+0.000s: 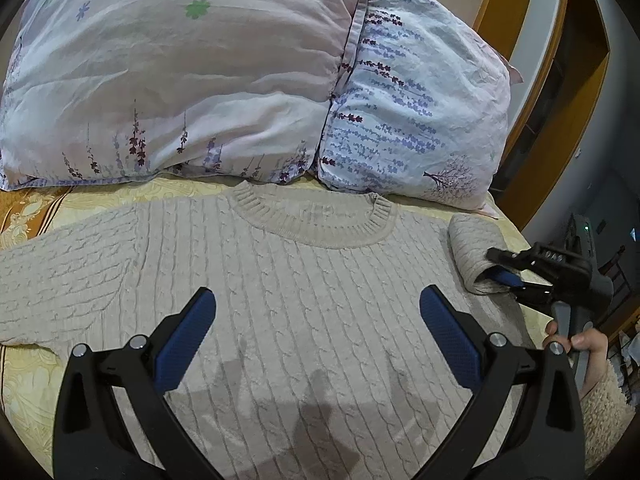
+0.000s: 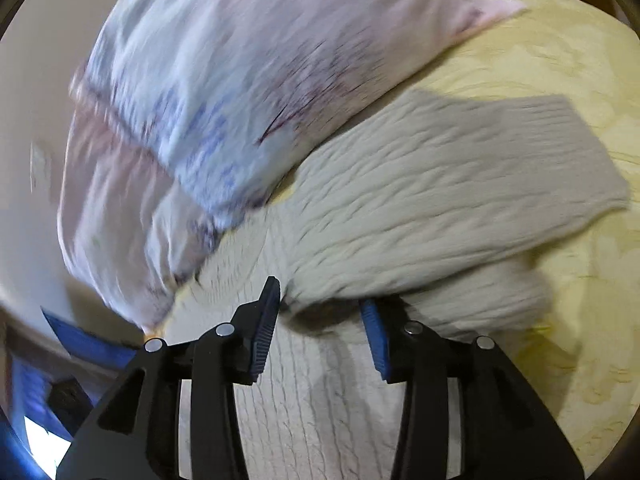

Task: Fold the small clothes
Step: 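Fold the held sleeve across the sweater body with the right tool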

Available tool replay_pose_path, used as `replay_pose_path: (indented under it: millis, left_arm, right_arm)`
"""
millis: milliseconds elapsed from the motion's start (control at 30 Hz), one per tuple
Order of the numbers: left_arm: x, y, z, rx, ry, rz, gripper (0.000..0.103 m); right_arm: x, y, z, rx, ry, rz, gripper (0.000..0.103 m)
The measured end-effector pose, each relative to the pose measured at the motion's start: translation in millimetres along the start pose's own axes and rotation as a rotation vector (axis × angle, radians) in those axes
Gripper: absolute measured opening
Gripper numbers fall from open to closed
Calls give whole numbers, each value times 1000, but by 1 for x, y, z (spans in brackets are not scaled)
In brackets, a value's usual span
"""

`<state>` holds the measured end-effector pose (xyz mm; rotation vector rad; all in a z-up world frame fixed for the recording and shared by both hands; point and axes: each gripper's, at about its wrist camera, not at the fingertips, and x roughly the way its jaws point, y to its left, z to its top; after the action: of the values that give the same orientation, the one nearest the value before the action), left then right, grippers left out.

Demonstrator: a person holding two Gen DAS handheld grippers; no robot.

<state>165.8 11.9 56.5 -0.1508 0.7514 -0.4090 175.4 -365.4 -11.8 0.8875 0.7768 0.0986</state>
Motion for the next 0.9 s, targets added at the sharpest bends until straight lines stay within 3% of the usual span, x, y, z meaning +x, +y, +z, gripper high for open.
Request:
replay_pose_path:
  millis: [167, 333, 433, 500, 567, 667, 733, 800, 900]
  left_arm:
    - [-1, 3, 0, -15, 2, -12, 101]
    - [-4, 13, -1, -56, 3, -26, 101]
    - [-5, 22, 1, -98, 8, -35, 101]
    - [-6, 29, 2, -120, 10, -39, 101]
    - [-8, 34, 3, -131, 6, -39, 101]
    - [-12, 43, 4, -163, -8, -52, 101]
    - [-13, 50, 5, -196, -14, -73, 101]
    - [-13, 59, 6, -245, -18, -101, 101]
    - [-11, 70, 6, -317, -16, -135, 101]
  right_arm:
    - [-17, -35, 12, 178, -60, 12, 43]
    - [-26, -44, 20, 215, -143, -94, 42]
    - [-34, -37, 25, 144, -202, -249, 24]
    - [-31, -13, 25, 25, -248, -331, 14]
    - [-33, 4, 23, -66, -283, -348, 10]
    - [-34, 44, 17, -210, -308, -275, 9]
    - [-27, 76, 9, -299, -283, -182, 9]
    - [-16, 105, -3, -377, -238, -101, 9]
    - [21, 145, -32, -477, -91, 12, 9]
